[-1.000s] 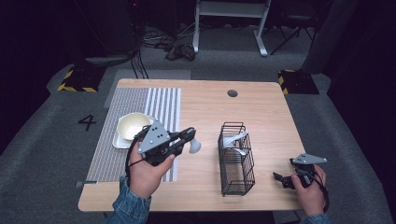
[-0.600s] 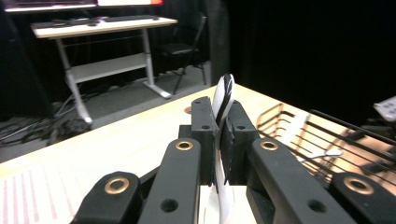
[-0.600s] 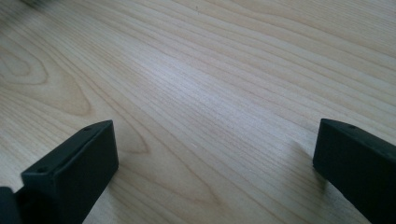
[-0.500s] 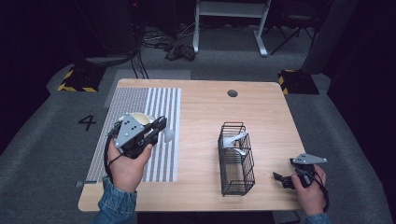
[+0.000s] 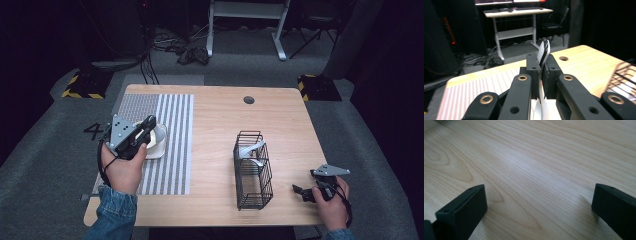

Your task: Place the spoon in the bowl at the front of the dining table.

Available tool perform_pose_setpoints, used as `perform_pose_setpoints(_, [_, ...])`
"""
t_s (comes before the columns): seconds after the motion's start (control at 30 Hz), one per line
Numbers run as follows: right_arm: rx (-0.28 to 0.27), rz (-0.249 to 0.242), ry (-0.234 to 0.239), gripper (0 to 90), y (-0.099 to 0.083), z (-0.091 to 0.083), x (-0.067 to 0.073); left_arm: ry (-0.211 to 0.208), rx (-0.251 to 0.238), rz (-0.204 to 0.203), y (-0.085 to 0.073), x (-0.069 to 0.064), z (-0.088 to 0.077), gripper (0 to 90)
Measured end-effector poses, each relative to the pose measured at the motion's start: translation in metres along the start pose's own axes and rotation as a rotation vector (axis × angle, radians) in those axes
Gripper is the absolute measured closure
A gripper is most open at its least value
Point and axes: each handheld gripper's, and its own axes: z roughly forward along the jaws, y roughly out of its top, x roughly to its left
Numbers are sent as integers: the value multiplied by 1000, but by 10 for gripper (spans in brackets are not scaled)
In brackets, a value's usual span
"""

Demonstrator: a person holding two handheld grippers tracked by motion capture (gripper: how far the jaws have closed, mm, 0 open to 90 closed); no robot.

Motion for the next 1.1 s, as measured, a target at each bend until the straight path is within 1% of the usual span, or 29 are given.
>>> perform_pose_setpoints(0.1, [0, 0, 0, 1, 0, 0, 0, 45, -11, -7, -3, 8, 1, 849])
perform_pose_setpoints(0.23, [0, 0, 0, 0, 0, 0, 0, 110, -6, 0, -7, 18, 3, 850])
perform_pose_setpoints(0.3, [0, 0, 0, 1, 0, 0, 0, 124, -5, -4, -9, 22, 4, 850])
perform_pose_setpoints(0.47, [0, 0, 0, 1, 0, 0, 0, 169, -4, -28, -13, 35, 8, 850])
perform_pose_setpoints(0.6, [0, 0, 0, 1, 0, 0, 0, 195, -2, -34, -17, 42, 12, 850])
perform_pose_setpoints(0.67, [0, -1, 0, 1, 0, 0, 0, 217, -1, -36, -20, 48, 15, 850])
perform_pose_setpoints(0.83, [0, 0, 0, 0, 0, 0, 0, 248, 5, -49, -26, 58, 21, 850])
perform_pose_setpoints(0.97, [0, 0, 0, 1, 0, 0, 0, 264, 12, -54, -32, 63, 28, 850])
perform_pose_setpoints(1.1, [0, -1, 0, 1, 0, 0, 0, 268, 18, -56, -40, 68, 33, 849])
